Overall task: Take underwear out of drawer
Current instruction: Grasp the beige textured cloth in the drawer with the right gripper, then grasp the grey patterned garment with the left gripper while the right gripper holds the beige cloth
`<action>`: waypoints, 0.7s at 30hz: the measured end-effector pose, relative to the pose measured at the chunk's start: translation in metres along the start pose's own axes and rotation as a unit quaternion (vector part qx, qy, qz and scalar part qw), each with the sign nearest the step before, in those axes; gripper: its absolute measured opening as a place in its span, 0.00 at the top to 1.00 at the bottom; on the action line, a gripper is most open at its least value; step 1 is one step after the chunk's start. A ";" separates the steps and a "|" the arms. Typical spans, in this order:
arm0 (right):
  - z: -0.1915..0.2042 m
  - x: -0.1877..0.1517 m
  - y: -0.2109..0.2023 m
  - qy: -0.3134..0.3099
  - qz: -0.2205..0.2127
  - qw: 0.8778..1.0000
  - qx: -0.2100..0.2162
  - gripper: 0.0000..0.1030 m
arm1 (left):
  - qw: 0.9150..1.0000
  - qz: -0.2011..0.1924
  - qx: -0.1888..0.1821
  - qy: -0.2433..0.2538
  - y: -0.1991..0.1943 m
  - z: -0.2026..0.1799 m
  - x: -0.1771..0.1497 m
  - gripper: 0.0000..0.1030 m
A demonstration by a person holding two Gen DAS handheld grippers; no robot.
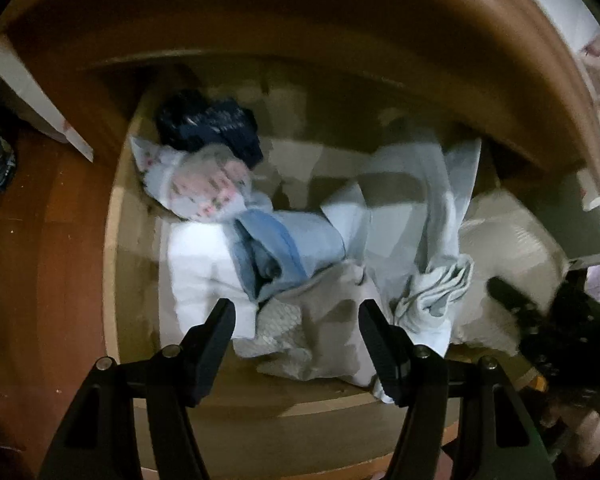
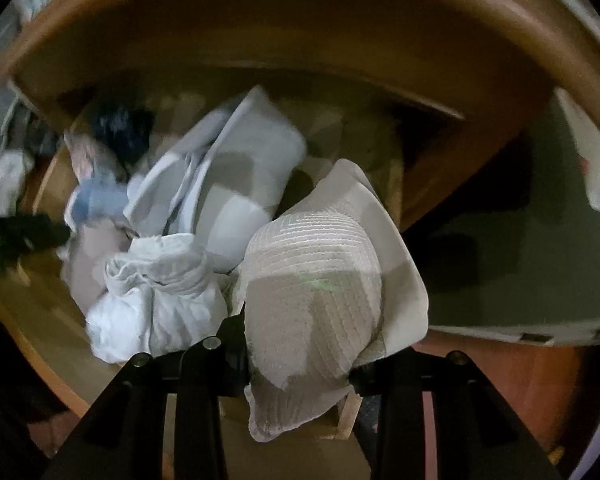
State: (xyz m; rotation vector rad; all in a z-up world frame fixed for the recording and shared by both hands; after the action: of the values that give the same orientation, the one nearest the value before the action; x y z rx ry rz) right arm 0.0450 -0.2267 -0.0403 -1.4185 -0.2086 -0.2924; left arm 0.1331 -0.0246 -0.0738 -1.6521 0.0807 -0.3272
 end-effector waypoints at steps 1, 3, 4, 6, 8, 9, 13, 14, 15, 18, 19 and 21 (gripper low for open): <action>-0.003 -0.003 -0.005 0.010 -0.005 1.000 0.005 0.67 | 1.000 0.005 0.002 -0.002 0.003 0.000 0.001 0.36; -0.015 -0.003 -0.018 0.025 -0.012 0.999 0.016 0.67 | 1.000 0.014 0.007 -0.009 0.007 -0.003 0.001 0.36; -0.017 -0.005 -0.023 0.034 -0.019 0.999 0.019 0.67 | 1.000 0.018 0.008 -0.011 0.009 -0.005 0.001 0.36; -0.015 -0.004 -0.025 0.037 -0.026 0.999 0.021 0.67 | 1.000 0.026 0.006 -0.016 0.014 -0.010 0.002 0.36; -0.015 -0.007 -0.031 0.039 -0.034 0.998 0.024 0.67 | 0.999 0.035 0.005 -0.018 0.018 -0.012 0.003 0.36; -0.016 -0.008 -0.035 0.040 -0.038 0.998 0.027 0.67 | 0.999 0.038 0.006 -0.020 0.020 -0.014 0.003 0.36; -0.021 -0.007 -0.037 0.054 -0.046 0.997 0.041 0.67 | 0.998 0.051 0.012 -0.027 0.029 -0.018 0.004 0.36; -0.022 -0.009 -0.039 0.057 -0.046 0.996 0.043 0.67 | 0.998 0.055 0.011 -0.034 0.030 -0.016 0.004 0.36; -0.021 -0.008 -0.037 0.058 -0.046 0.996 0.045 0.67 | 0.997 0.057 0.007 -0.042 0.031 -0.015 0.004 0.36; -0.016 -0.006 -0.032 0.060 -0.053 0.996 0.049 0.67 | 0.995 0.064 -0.008 -0.071 0.038 -0.007 0.005 0.44; -0.017 -0.006 -0.032 0.057 -0.053 0.996 0.047 0.67 | 0.995 0.065 -0.013 -0.073 0.039 -0.006 0.005 0.51; -0.015 -0.004 -0.029 0.056 -0.052 0.996 0.048 0.67 | 0.995 0.066 -0.019 -0.071 0.039 -0.005 0.004 0.72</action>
State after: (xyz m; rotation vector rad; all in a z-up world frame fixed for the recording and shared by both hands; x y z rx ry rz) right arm 0.0311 -0.2448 -0.0164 -1.2943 -0.2031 -0.4415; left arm 0.1412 -0.0345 -0.1117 -1.6932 0.0899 -0.1081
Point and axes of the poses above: each gripper's, at about its wrist camera, not at the fingertips, and y roughly the way its jaws point, z to its left, x to its top, the point moved 1 cm from there along y, roughly the way its jaws point, and after that the axes turned 8 degrees about x, right-handed, at the moved point
